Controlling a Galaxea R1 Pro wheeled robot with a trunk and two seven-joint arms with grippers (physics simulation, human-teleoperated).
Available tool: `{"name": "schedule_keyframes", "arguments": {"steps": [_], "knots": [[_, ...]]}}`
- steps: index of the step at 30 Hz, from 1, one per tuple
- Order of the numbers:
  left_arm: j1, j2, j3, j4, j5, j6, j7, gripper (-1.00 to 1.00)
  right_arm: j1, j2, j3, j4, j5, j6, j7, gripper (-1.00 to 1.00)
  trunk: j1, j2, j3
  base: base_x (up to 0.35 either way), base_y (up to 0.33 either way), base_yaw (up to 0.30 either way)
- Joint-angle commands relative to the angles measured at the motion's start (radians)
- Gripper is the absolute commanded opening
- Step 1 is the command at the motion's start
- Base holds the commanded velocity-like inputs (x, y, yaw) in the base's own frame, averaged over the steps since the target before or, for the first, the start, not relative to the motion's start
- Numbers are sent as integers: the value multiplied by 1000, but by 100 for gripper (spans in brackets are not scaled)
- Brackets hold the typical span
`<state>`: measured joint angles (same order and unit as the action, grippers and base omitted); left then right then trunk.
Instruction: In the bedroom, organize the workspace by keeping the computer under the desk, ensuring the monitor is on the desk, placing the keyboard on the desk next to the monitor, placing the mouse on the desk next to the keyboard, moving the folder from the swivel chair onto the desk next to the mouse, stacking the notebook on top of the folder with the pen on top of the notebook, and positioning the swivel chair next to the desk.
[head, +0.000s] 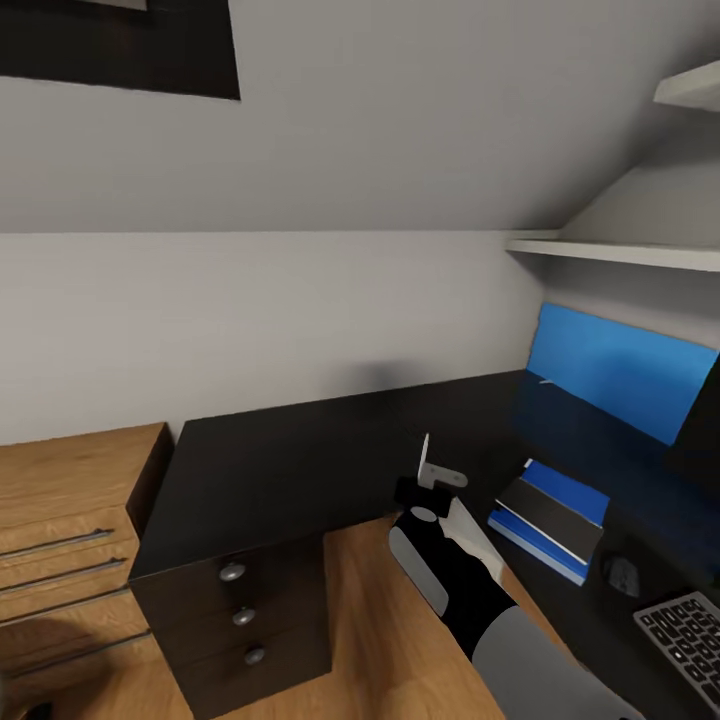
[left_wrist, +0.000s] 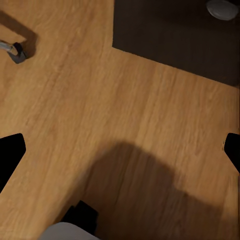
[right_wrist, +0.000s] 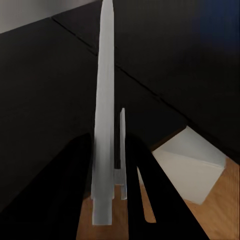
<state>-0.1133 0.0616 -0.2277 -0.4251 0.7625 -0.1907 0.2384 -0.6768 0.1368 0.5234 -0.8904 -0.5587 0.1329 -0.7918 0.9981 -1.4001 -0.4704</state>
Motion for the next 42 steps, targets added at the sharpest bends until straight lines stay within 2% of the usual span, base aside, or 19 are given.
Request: {"name": "schedule_keyframes", "arguments": {"steps": [1, 42], "knots": [[0, 1, -9, -1, 8, -4, 7, 100, -1, 0, 3, -1, -2, 7, -6, -100, 0, -1, 0, 0, 0, -269], [0, -2, -10, -1, 8, -4, 7, 100, -1, 0, 4, 1, -1, 7, -6, -100, 0, -1, 29, 0, 0, -269]]}}
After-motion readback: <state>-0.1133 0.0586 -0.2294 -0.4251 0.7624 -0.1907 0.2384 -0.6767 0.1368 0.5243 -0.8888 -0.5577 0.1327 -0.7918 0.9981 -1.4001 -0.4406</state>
